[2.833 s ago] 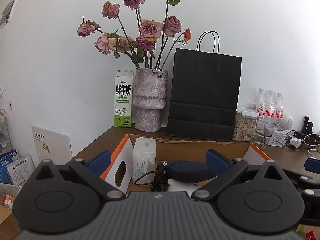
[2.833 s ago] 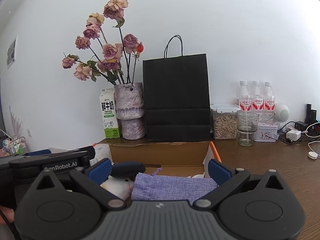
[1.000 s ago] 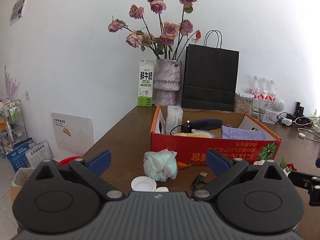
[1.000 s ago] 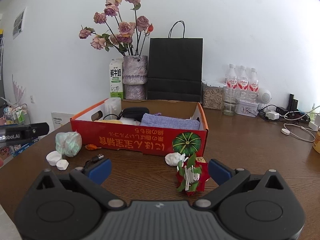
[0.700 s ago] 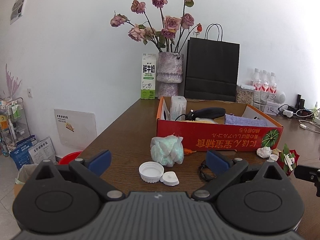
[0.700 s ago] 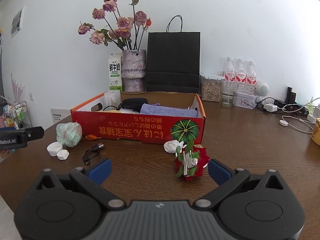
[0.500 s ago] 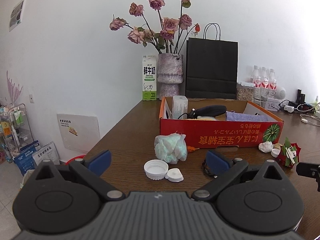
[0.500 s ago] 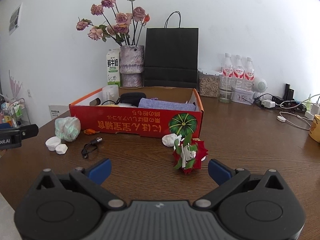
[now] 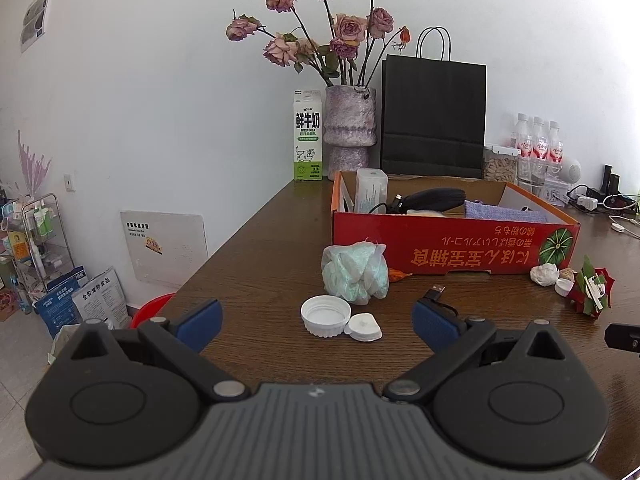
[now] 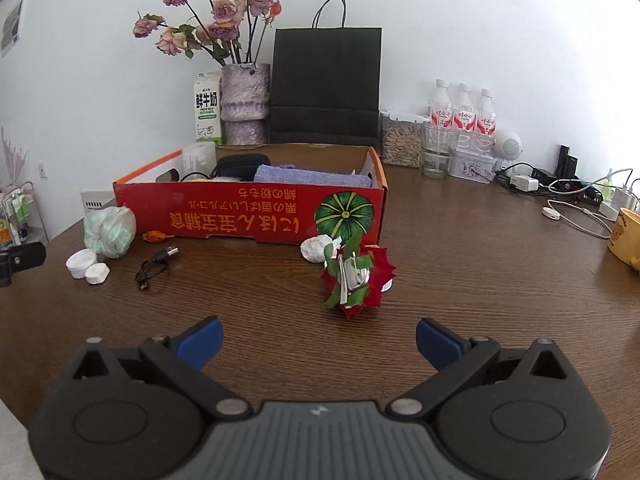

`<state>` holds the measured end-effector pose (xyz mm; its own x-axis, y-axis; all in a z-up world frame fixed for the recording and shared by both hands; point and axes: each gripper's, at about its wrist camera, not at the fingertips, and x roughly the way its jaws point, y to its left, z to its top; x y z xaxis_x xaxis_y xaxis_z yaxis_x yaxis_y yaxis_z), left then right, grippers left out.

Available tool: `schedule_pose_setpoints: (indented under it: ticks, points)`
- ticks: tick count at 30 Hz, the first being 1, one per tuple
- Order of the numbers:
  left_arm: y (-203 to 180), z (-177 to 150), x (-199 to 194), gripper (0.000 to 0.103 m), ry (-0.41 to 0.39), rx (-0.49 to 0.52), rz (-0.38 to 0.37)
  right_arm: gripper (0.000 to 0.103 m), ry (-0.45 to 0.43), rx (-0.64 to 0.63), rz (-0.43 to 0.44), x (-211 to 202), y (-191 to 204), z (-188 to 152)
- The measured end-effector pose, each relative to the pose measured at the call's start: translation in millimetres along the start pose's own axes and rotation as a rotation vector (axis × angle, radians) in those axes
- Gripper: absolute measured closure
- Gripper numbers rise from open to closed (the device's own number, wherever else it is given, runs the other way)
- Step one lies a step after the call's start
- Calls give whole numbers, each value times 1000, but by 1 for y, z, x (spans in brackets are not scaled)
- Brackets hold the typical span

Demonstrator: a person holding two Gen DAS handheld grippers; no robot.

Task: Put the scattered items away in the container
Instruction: 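Withdraw both tools from the box toward the red-green ornament, then grasp the red-and-green ornament with the right gripper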

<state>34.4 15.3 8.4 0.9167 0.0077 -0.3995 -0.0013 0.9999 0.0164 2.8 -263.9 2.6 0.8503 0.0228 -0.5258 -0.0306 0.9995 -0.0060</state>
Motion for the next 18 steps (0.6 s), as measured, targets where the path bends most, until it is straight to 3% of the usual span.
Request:
schedule_pose_setpoints:
  ticks: [18]
  points:
    - [-11,9,29,0,36,13,13,0,48,-7,-42,55,-16,31]
